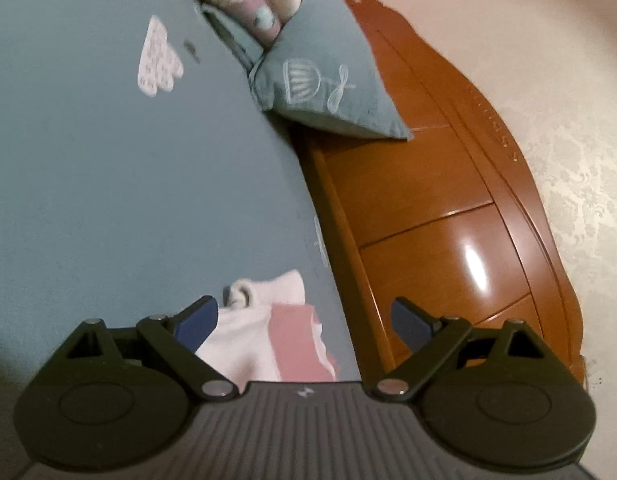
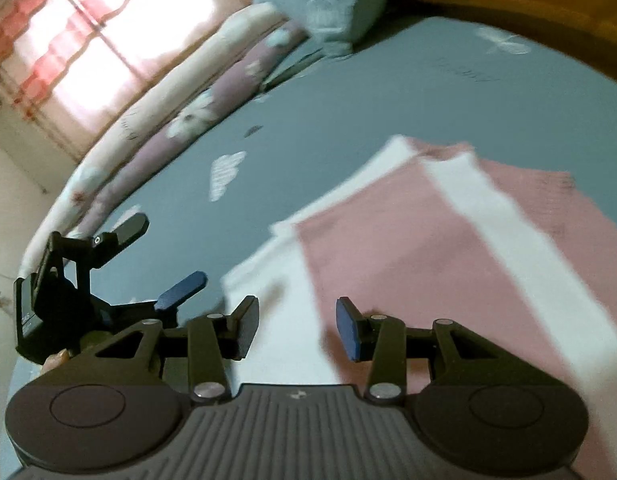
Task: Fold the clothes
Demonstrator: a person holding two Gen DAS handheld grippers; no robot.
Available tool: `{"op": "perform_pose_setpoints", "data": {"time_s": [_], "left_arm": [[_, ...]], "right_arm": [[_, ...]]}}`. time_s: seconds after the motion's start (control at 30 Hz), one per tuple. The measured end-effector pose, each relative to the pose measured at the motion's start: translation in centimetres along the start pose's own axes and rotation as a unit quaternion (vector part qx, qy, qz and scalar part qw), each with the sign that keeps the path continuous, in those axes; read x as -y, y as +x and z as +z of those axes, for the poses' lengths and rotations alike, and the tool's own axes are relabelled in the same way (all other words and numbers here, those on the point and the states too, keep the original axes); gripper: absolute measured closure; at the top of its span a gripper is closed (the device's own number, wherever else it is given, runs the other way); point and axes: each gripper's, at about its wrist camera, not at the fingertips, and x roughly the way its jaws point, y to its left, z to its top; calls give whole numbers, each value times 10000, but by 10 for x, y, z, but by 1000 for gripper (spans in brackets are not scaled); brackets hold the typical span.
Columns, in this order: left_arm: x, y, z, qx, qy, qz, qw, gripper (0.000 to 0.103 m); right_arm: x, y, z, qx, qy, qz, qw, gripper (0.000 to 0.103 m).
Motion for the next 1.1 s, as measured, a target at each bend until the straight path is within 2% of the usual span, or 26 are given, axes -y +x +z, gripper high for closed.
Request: {"op": "perform_pose_setpoints", "data": {"time_s": [0.13, 0.27, 0.47, 0.57, 0.67, 0.8, 0.87, 0.97, 1.1], "left_arm": [[2, -1, 2, 27, 93, 101, 9999, 10], [2, -1, 1, -14, 131, 257, 9996, 10], [9, -1, -1, -23, 302, 295, 9991, 10], [10, 4, -2, -102, 409, 408, 9983, 10], [13, 9, -4, -267, 539, 539, 9967, 10], [23, 15, -10, -590, 813, 586, 9932, 10], [30, 20, -14, -816, 1010, 536, 9901, 10], [46, 31, -27, -1320, 1450, 411, 9797, 9], [56, 53, -53, -1728, 1938, 687, 9632, 9]], "right_arm": [[-21, 25, -5, -285, -142, 377, 9988, 56], [-23, 33, -22, -603, -146, 345, 9975, 57], [-22, 5, -25, -505, -29, 414, 9979, 56], [-25, 4, -29, -679, -55, 389, 9969, 56], [-21, 3, -43, -870, -124, 257, 9958, 56], [-18, -23, -52, -717, 49, 315, 9969, 55], [-20, -32, -58, -715, 30, 265, 9971, 50], [-25, -34, -72, -834, -174, -164, 9962, 50], [-37, -42, -87, -713, -454, -534, 9950, 50]]}}
